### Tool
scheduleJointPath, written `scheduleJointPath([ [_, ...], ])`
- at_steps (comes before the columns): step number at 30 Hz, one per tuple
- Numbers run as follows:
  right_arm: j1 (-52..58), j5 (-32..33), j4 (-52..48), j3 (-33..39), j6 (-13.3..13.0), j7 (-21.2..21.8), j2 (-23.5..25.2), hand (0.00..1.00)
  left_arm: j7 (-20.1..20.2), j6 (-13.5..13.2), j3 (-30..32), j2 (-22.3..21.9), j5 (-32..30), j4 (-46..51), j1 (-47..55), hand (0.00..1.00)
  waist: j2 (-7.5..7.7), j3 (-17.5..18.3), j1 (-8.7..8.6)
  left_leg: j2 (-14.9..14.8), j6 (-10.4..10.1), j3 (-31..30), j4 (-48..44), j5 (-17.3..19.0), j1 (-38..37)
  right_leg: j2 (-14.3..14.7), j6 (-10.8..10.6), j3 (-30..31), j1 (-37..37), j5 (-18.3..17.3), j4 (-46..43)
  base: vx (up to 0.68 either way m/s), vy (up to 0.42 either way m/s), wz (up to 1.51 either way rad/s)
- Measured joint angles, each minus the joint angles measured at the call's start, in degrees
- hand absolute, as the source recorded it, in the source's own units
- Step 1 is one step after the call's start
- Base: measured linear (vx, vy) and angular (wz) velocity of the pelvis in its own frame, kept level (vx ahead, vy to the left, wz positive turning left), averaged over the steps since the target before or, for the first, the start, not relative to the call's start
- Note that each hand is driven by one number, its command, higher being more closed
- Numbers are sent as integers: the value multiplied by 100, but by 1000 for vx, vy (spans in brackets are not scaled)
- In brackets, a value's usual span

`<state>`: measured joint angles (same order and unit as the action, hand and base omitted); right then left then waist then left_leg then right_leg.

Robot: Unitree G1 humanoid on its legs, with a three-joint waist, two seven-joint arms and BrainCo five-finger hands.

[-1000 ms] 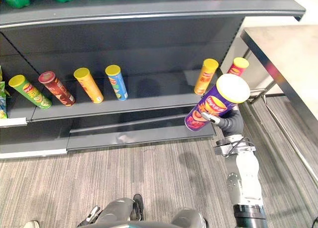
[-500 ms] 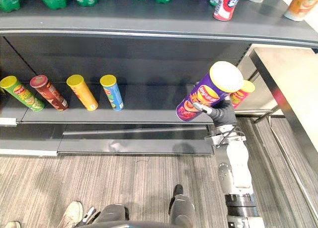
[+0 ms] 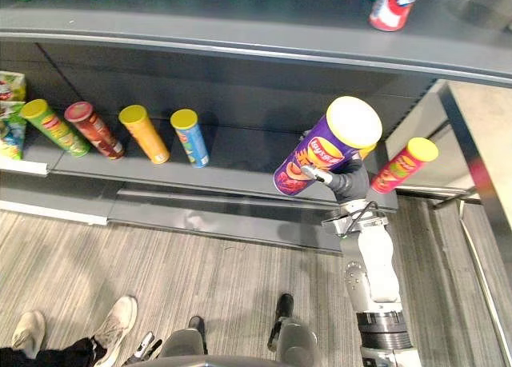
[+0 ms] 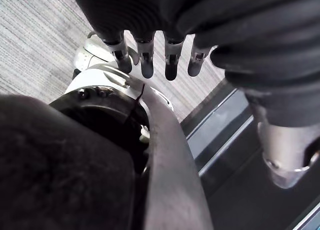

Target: Put the gum and the chips on the shelf.

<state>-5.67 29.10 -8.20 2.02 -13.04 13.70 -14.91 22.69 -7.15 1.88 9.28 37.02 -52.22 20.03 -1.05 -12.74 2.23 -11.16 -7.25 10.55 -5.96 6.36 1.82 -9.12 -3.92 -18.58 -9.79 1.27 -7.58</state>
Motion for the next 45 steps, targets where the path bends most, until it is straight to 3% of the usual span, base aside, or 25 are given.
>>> scheduleJointPath([
  [6,-2,-240,42,-449,-5,-67,23,100,-153,-230,-215,7,-319,24,-90,0,1,-96,8,206,51,297,86,-48,-3,-231,-146,130,-11,232,150,-43,63,2],
  [11,-526,-680,823,-896,-7,-469,20,100,-806,-482,-442,68,-1357,73,-525,0,39,-487,12,325,71,381,-72,10,138,-345,-178,266,-151,368,159,-33,65,-7],
  [17,-1260,-1093,1825,-1265,1,-715,18,100,-1830,-658,-478,85,-1464,128,-1074,0,-36,-816,43,300,108,357,-564,93,533,-388,-182,158,-219,393,136,11,17,13],
  [23,-2321,-1696,3099,-1388,-32,-1161,-87,100,-2839,-733,-341,-121,-1464,686,-1603,0,-145,-1275,294,265,143,142,-907,117,973,-440,-160,-57,-372,375,-32,-60,-4,23],
  [29,-3185,-2018,4317,-1318,-267,-2010,-526,100,-3526,-732,-203,-260,-1482,763,-1657,0,-300,-1396,439,370,216,-113,-1037,44,1313,-625,-121,-251,-614,279,-368,-48,-2,23],
  [34,-3825,-2016,4779,-984,-503,-2700,-962,100,-3440,-594,-206,-292,-1483,745,-1701,0,-460,-1493,487,464,257,-320,-1002,-116,1513,-737,-107,-433,-754,264,-467,-51,-3,22],
  [37,-3947,-2013,4901,-871,-658,-2895,-1169,100,-3202,-503,-248,-300,-1485,665,-1689,0,-479,-1503,590,481,239,-333,-830,-237,1499,-745,-96,-450,-815,259,-486,-15,-18,6],
  [45,-4039,-2011,4922,-730,-736,-3160,-1351,100,-3075,-481,-373,-302,-1535,631,-1598,0,-487,-1502,579,477,227,-326,-693,-343,1491,-729,-85,-442,-884,255,-491,0,0,0],
])
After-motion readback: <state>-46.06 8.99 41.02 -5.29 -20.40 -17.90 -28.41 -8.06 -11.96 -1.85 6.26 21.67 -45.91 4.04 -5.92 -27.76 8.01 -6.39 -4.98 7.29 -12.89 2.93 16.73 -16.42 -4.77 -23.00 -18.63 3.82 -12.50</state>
